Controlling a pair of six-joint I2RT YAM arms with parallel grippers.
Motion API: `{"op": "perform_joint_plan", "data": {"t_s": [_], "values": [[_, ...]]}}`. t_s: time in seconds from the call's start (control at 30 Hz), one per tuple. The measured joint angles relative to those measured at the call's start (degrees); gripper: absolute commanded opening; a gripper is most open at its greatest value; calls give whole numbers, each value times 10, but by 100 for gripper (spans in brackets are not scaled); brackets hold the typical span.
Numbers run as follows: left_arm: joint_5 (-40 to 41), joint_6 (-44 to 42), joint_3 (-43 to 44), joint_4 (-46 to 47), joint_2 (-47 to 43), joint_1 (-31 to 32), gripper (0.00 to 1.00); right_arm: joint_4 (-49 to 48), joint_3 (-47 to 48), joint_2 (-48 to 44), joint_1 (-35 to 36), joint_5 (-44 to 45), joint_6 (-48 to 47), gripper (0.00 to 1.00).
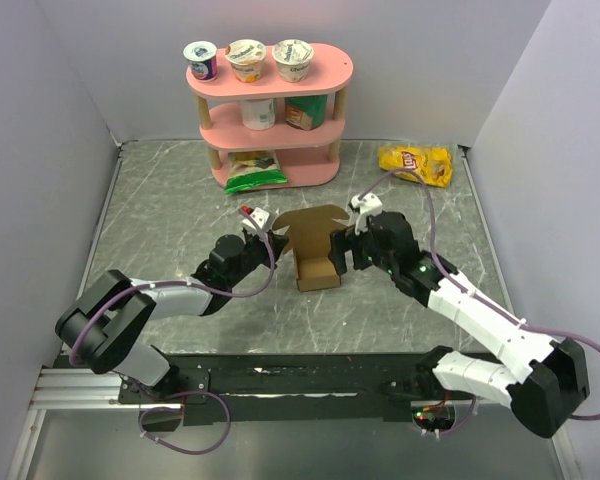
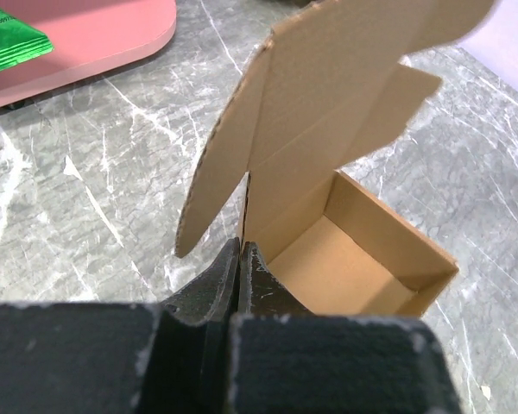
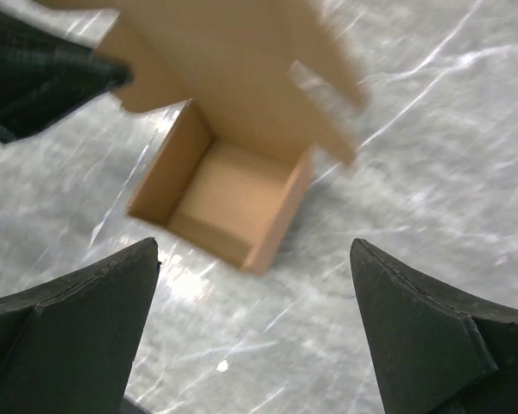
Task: Fold the paper box
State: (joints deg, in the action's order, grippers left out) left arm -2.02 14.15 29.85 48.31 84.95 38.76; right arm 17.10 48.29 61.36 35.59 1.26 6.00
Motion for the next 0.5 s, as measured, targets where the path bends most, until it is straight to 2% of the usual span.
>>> {"op": "perform_joint_plan", "data": {"t_s": [0.17, 0.3, 0.5], "values": [[6, -9, 0, 0, 0, 6, 1, -43, -57, -14, -1, -20, 8, 98], [5, -15, 0, 1, 0, 8, 1, -75, -67, -7, -19, -19, -3, 98], [2, -21, 1, 0, 0, 9, 1, -139, -66, 30, -84, -66, -41, 89]]}}
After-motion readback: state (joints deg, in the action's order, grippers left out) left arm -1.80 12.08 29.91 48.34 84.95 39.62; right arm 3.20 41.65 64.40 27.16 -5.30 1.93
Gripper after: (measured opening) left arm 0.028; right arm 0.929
